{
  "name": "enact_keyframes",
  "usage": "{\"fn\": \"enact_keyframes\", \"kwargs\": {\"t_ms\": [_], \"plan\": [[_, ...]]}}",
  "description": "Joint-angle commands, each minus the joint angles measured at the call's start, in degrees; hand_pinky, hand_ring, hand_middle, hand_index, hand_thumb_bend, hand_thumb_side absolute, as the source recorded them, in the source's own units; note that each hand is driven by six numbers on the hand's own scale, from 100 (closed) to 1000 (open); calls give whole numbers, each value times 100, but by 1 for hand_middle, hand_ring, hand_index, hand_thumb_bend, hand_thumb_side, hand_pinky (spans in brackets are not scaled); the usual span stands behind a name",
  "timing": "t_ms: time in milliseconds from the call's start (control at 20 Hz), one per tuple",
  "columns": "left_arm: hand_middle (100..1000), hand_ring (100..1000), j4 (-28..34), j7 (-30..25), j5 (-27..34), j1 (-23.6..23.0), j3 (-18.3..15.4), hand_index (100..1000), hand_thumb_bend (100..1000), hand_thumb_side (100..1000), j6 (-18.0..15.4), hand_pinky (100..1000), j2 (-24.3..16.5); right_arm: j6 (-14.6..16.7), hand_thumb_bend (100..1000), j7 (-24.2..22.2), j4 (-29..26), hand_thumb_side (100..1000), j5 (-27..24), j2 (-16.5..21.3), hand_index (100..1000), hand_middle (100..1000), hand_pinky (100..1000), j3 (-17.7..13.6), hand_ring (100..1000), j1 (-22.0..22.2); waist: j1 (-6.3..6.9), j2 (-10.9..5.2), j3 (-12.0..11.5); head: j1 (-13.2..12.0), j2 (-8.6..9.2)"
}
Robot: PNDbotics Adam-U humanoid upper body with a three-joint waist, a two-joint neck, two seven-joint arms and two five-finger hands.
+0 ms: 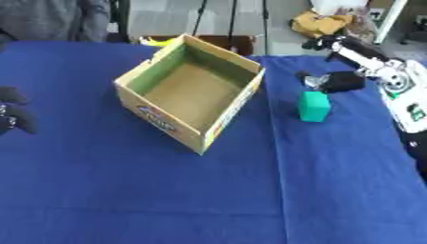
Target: Pick up objects on the table and place them in the box.
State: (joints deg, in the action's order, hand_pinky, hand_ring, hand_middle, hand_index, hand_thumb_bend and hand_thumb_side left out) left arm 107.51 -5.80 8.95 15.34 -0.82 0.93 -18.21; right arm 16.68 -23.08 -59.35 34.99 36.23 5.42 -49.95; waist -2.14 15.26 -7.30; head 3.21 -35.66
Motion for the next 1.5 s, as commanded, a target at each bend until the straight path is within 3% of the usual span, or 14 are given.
{"fn": "enact_keyframes", "kwargs": {"t_ms": [50,350,1500], "plan": [[599,546,142,-41,-26,92,19,737,396,990,-6,490,-136,26,397,-179,172,548,368,91,943,884,778,-129,931,-176,-1,-72,-21,50,17],[599,547,132,-57,-43,82,13,737,397,992,-4,490,-134,39,449,-341,386,573,762,54,945,887,782,-213,929,-207,-21,-49,-37,80,-17],[599,547,116,-139,-54,100,42,736,400,994,12,492,-130,-246,438,-172,1237,621,1229,4,942,876,778,-555,923,-237,-121,-24,-148,114,28]]}}
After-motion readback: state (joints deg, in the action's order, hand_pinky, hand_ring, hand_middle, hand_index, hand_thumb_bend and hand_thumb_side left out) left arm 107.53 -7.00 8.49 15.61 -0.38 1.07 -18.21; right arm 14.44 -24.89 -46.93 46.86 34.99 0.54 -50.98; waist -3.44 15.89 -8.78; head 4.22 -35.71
